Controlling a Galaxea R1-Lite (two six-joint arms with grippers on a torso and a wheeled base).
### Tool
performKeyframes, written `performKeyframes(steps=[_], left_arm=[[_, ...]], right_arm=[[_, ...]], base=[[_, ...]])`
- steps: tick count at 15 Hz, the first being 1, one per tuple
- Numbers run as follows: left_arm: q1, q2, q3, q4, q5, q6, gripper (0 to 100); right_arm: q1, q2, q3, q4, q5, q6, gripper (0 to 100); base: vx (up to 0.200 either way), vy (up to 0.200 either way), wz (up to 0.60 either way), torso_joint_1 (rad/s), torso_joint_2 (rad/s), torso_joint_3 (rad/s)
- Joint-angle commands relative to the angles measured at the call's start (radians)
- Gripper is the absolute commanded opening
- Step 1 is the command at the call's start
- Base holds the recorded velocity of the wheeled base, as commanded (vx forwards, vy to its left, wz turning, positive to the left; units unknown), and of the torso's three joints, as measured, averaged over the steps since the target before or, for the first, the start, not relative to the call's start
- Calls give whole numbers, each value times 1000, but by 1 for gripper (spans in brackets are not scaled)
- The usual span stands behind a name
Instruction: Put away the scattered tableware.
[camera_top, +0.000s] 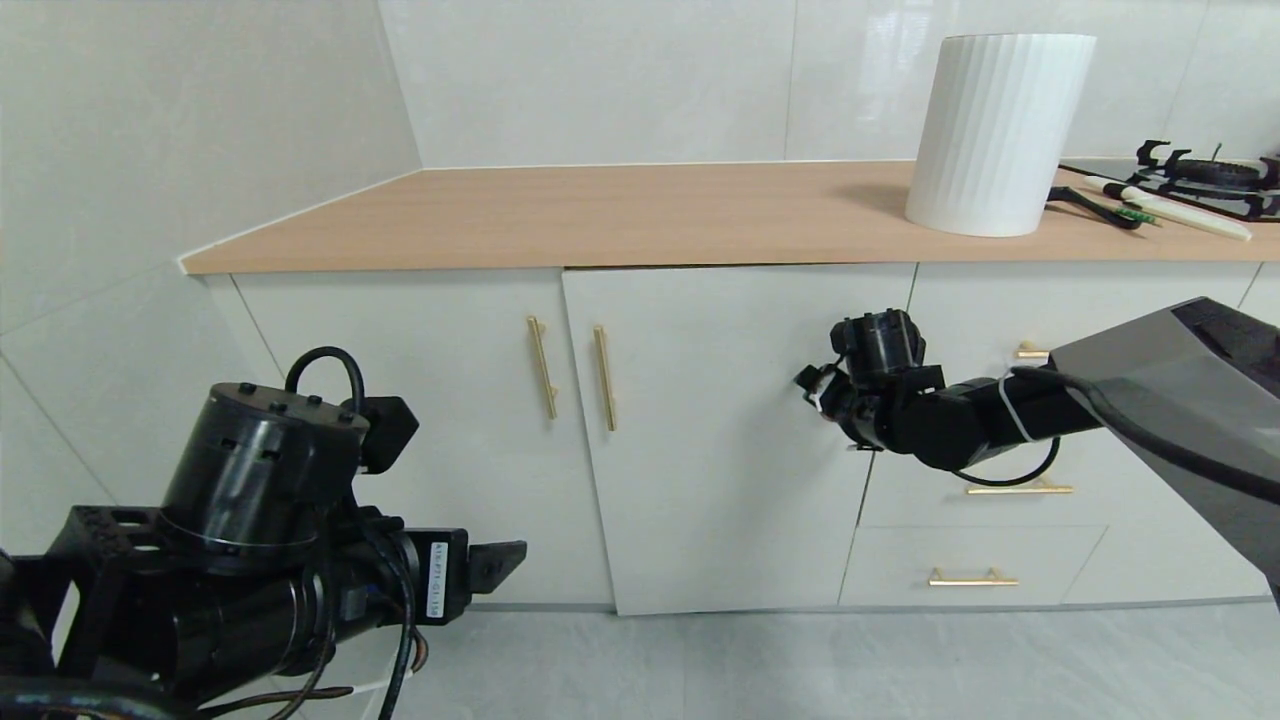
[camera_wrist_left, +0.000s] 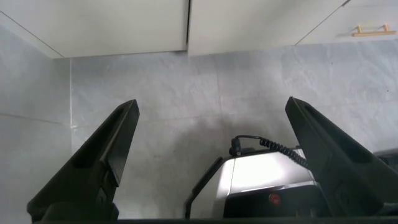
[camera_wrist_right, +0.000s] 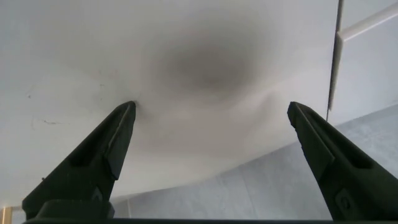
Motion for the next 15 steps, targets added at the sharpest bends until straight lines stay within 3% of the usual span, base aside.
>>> performKeyframes(steps=[1, 10, 13, 15], left_arm=[[1, 1, 0, -1, 1, 0, 100], [1, 3, -1, -1, 2, 0, 100], [1, -34, -11, 1, 10, -1, 100], [10, -91, -17, 10, 21, 0, 100]], right_arm=[[-8, 2, -6, 0, -1, 0, 100], [-28, -29, -16, 10, -7, -3, 100], [-3, -221, 97, 47, -8, -80, 100], [-11, -449, 241, 47, -19, -159, 100]], base=[[0, 0, 0, 0, 0, 0], [0, 0, 0, 0, 0, 0], [0, 0, 0, 0, 0, 0], [0, 0, 0, 0, 0, 0]])
